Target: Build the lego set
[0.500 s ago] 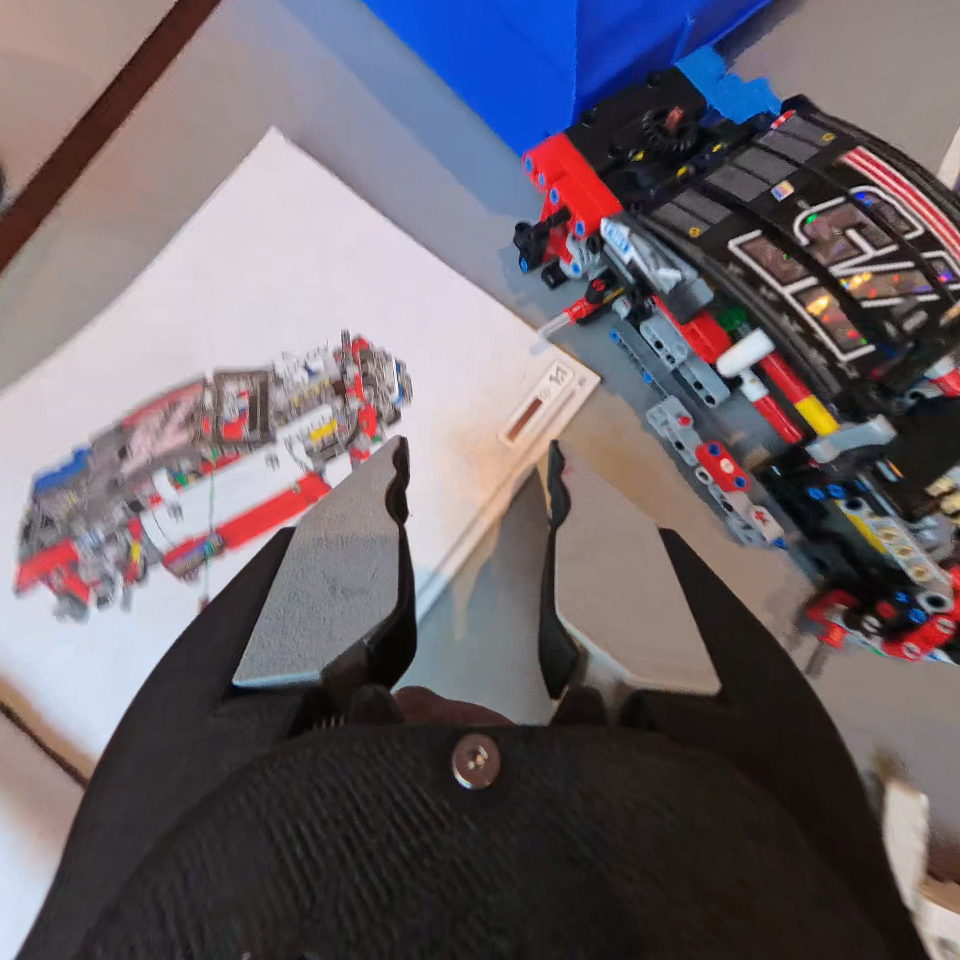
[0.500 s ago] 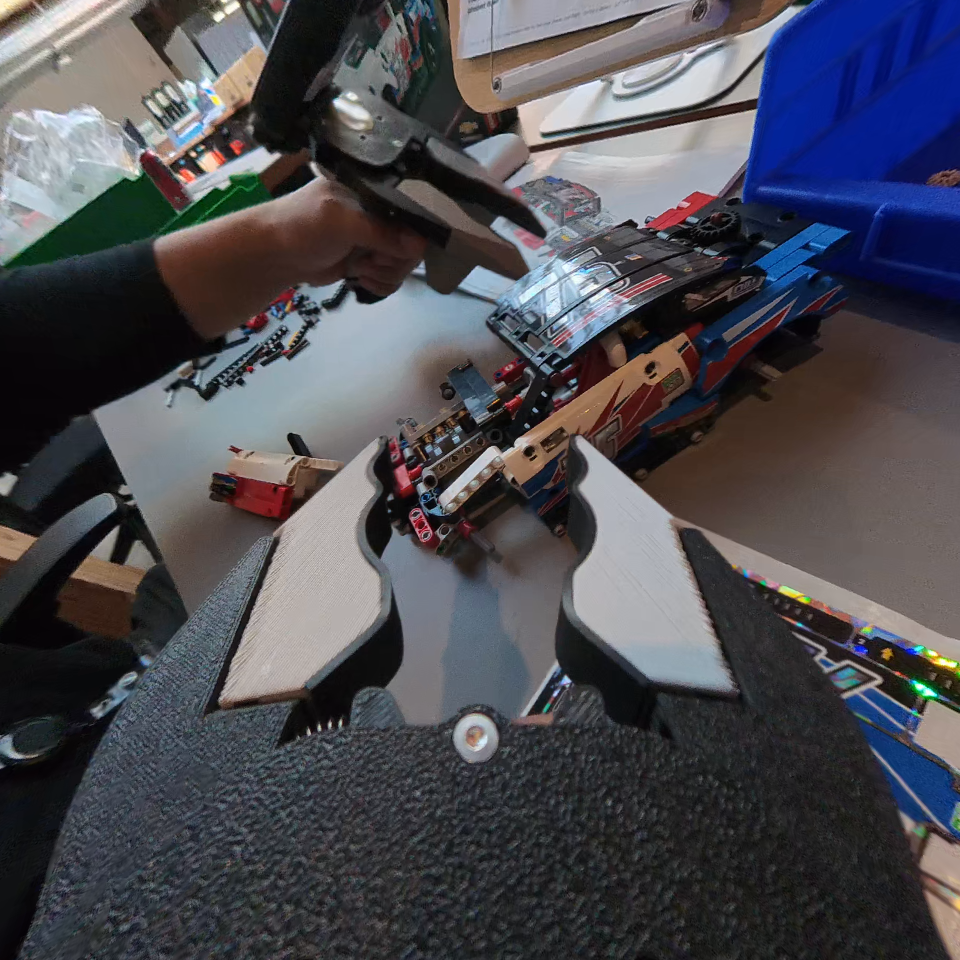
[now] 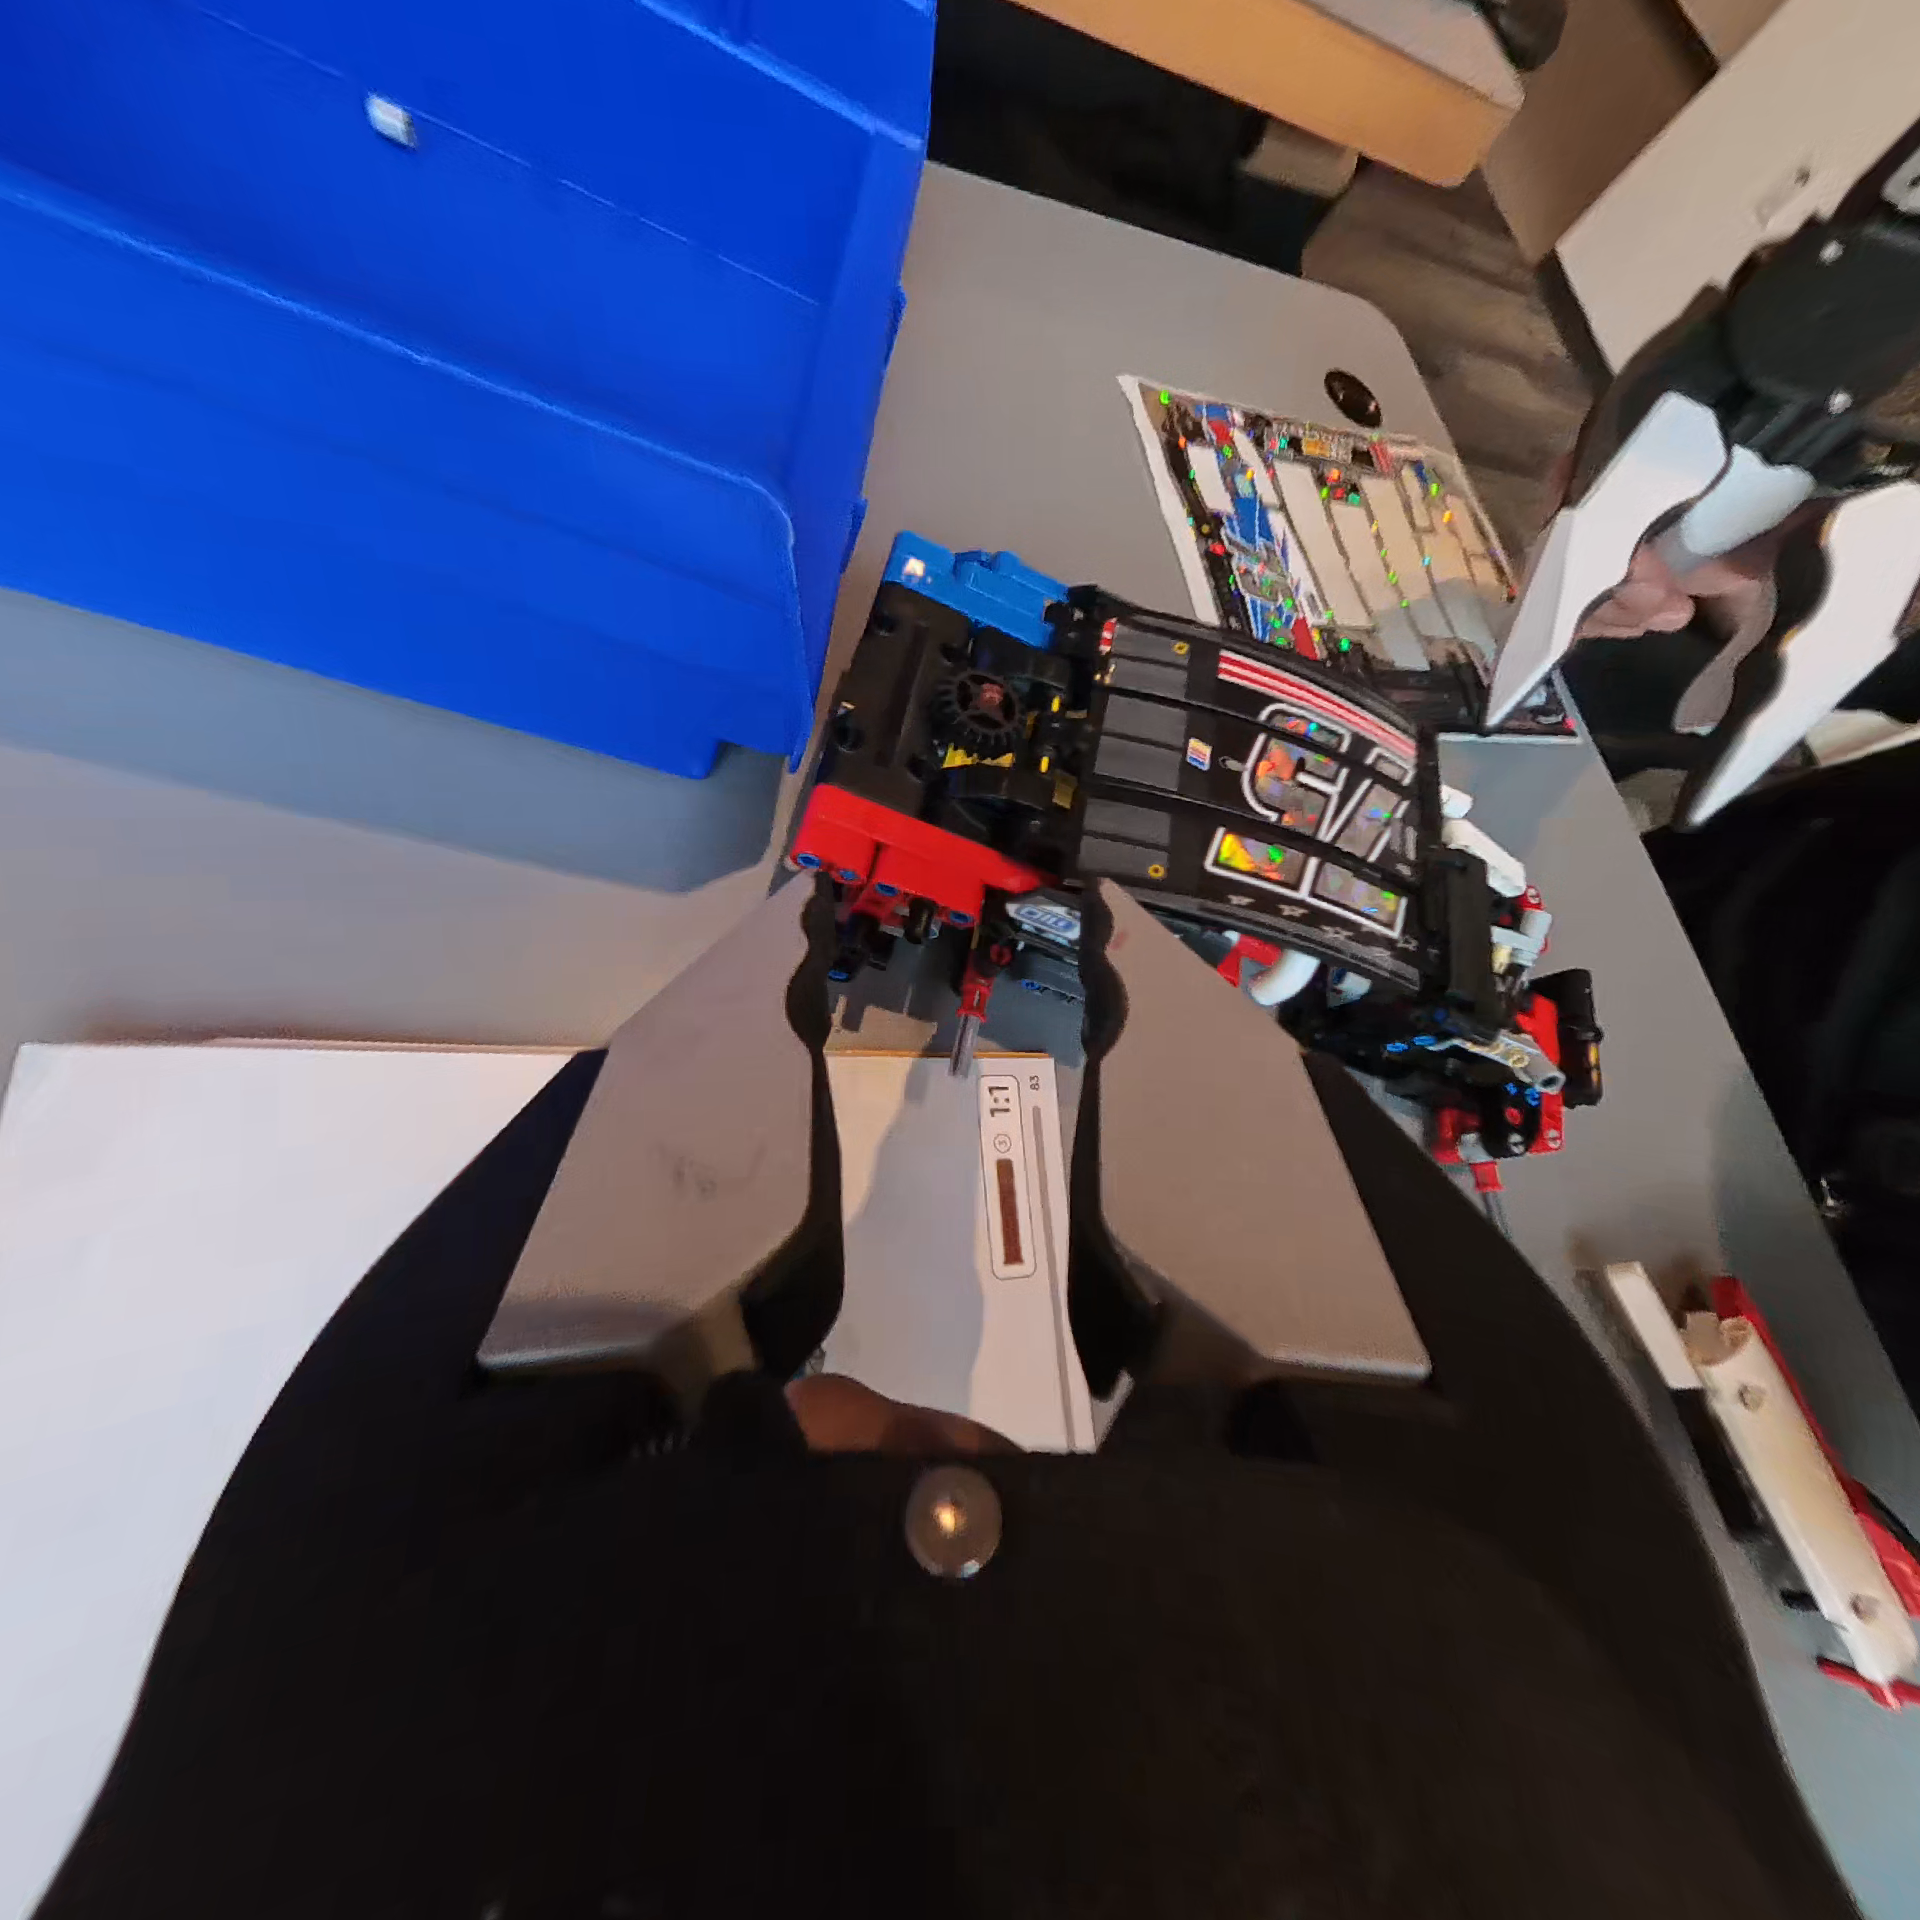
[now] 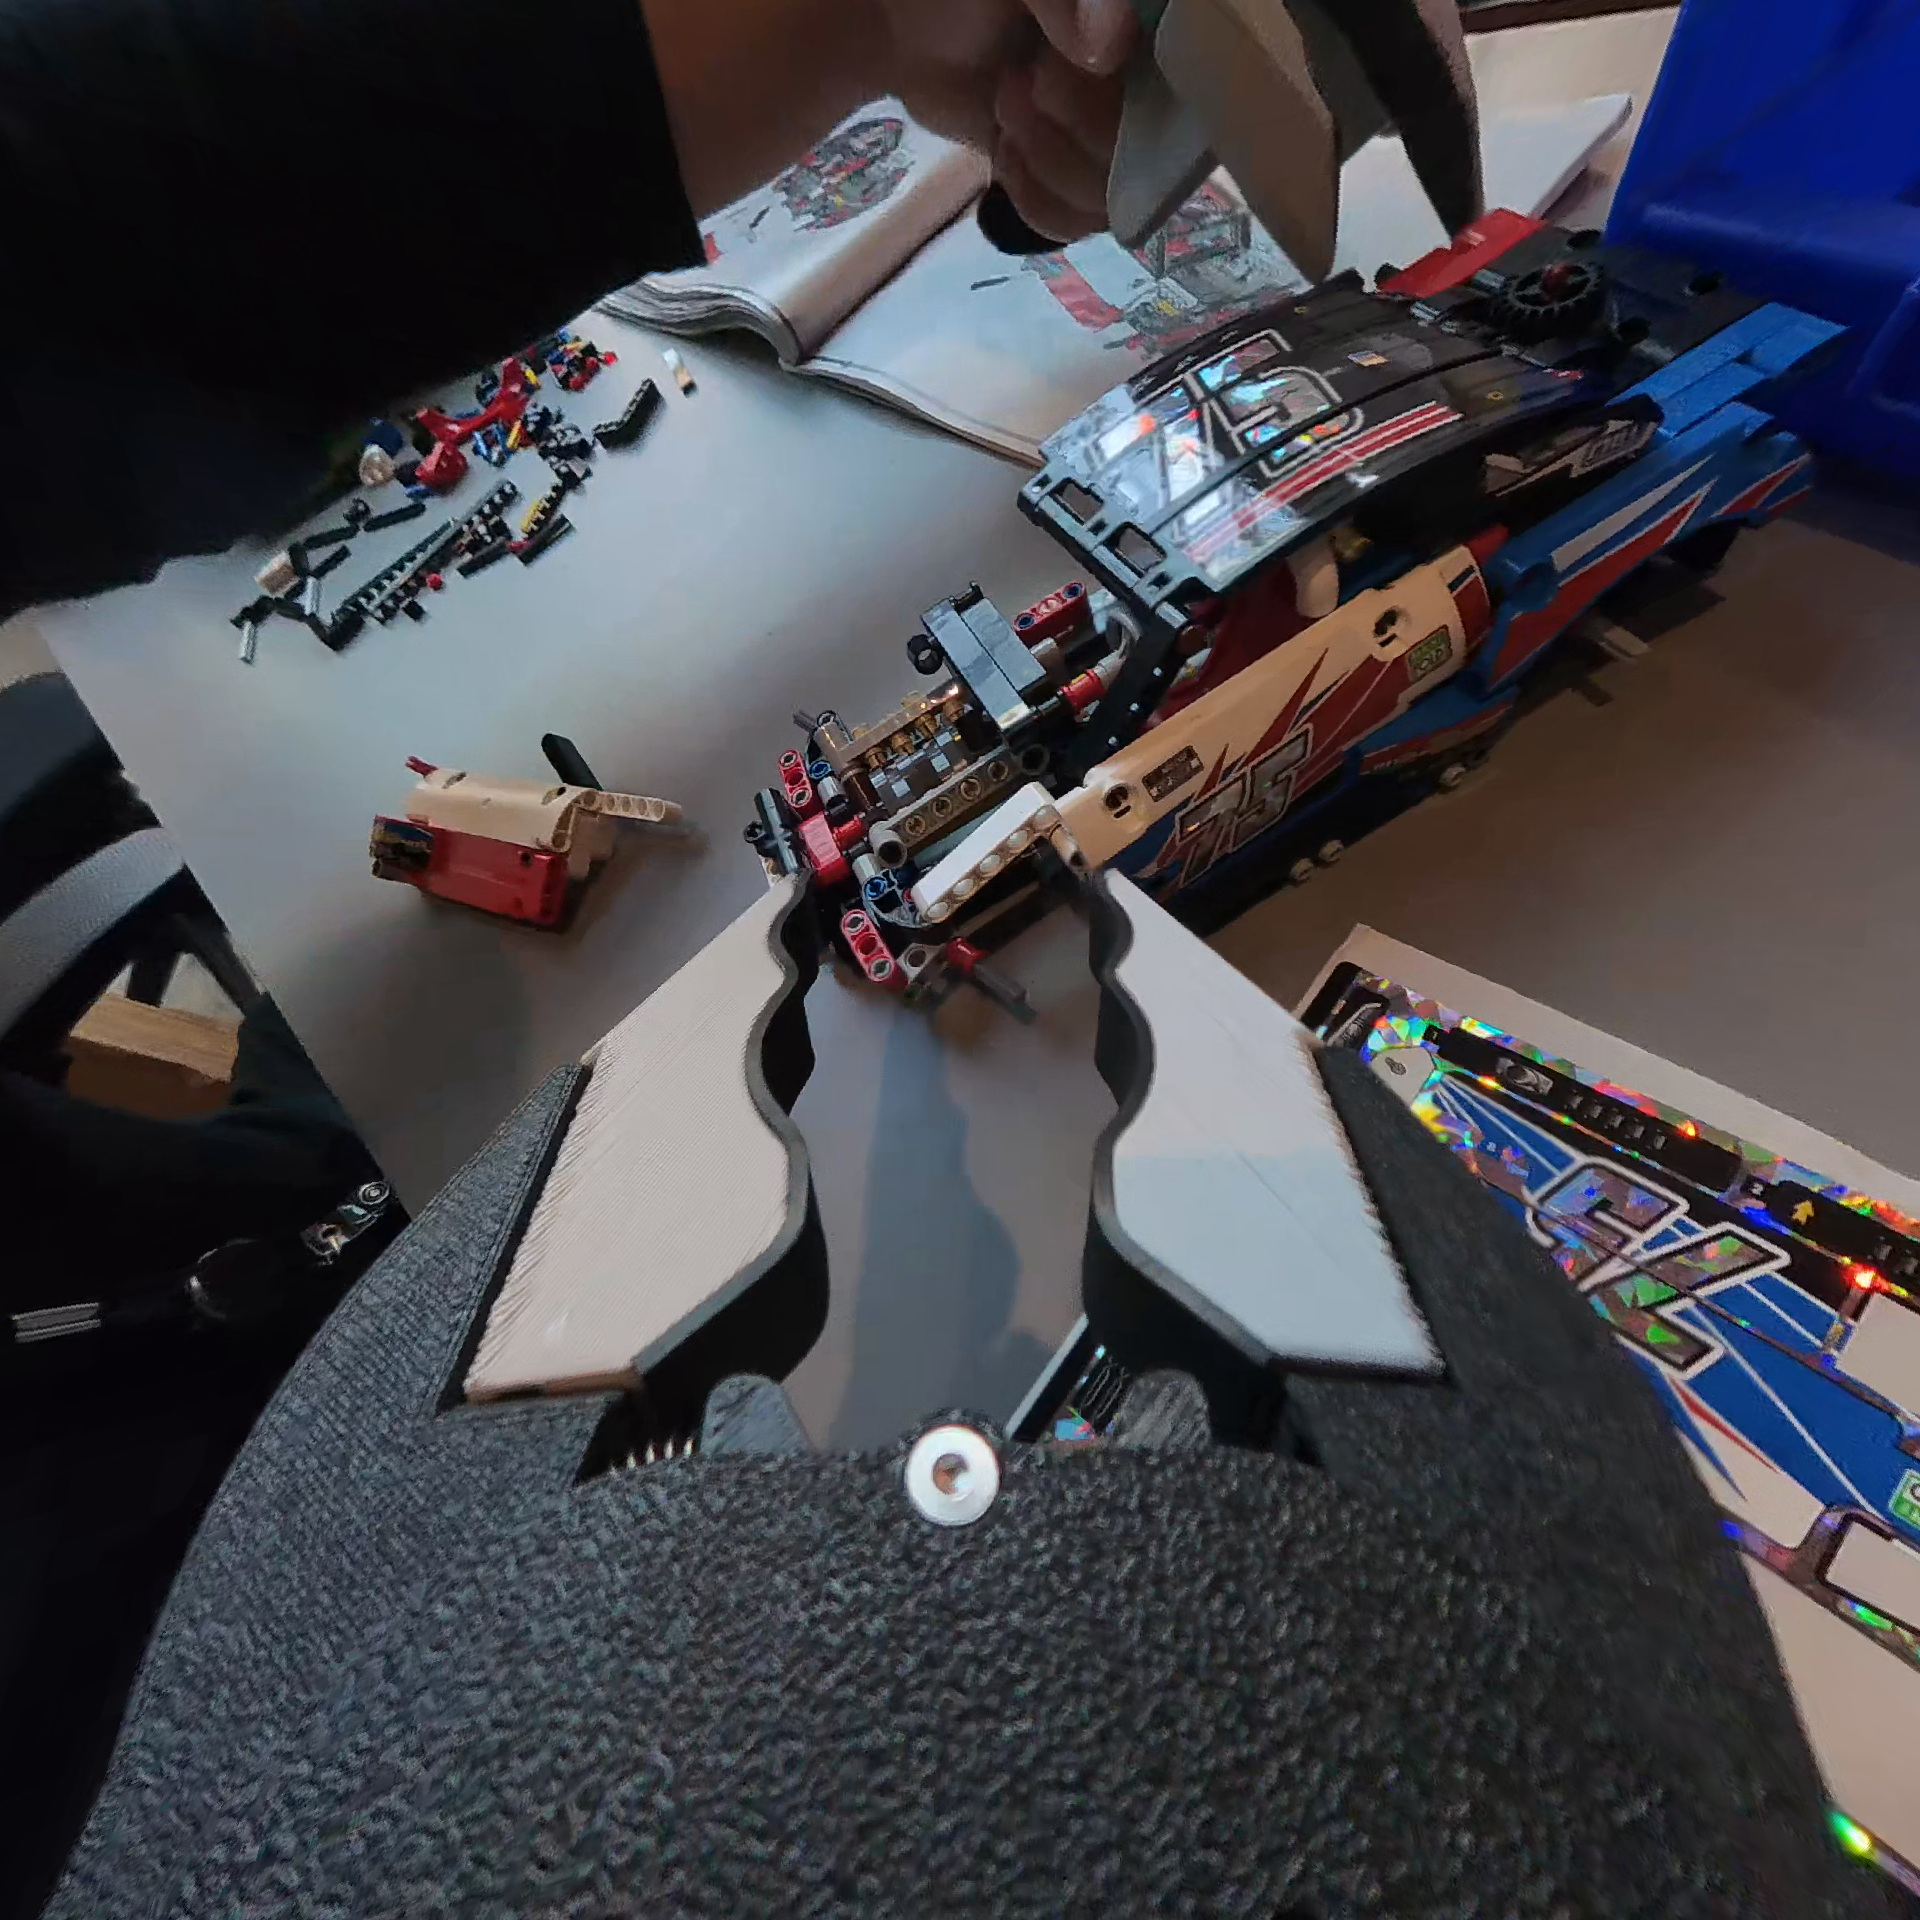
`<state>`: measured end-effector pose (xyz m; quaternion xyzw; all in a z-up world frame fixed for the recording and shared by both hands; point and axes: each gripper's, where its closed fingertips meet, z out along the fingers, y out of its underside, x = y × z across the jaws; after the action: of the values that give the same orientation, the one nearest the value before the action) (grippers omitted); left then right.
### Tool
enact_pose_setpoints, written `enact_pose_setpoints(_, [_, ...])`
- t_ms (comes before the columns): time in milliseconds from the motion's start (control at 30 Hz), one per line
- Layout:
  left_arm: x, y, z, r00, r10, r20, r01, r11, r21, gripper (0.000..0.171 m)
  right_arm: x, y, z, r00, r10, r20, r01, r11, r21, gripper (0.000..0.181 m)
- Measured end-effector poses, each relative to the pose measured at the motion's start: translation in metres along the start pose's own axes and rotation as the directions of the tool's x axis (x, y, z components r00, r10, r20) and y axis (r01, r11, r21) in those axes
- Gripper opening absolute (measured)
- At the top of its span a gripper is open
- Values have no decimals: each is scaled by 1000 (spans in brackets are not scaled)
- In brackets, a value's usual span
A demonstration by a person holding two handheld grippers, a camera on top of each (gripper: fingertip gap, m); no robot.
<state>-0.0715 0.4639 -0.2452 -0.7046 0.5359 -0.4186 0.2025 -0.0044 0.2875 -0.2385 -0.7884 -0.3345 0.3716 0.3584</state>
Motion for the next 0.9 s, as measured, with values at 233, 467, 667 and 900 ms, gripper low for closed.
enact_pose_setpoints(233, [19, 3, 13, 995, -36, -91, 33, 999, -34, 51, 5, 24, 4, 999, -4, -33, 2, 997, -75, 55])
enact_pose_setpoints(467, [56, 18, 23, 996, -39, -86, 36, 999, -35, 54, 20, 48, -29, 975, -99, -198, 66, 984, -166, 54])
enact_pose_setpoints(667, [63, 17, 14, 1000, 1, 31, -1, 1000, -26, 59, 45, 69, -89, 942, -101, -321, 19, 969, -248, 55])
enact_pose_setpoints(900, [43, -16, 26, 987, -61, 148, 56, 998, 40, 84, 71, 103, -97, 911, -140, -389, -20, 925, -379, 46])
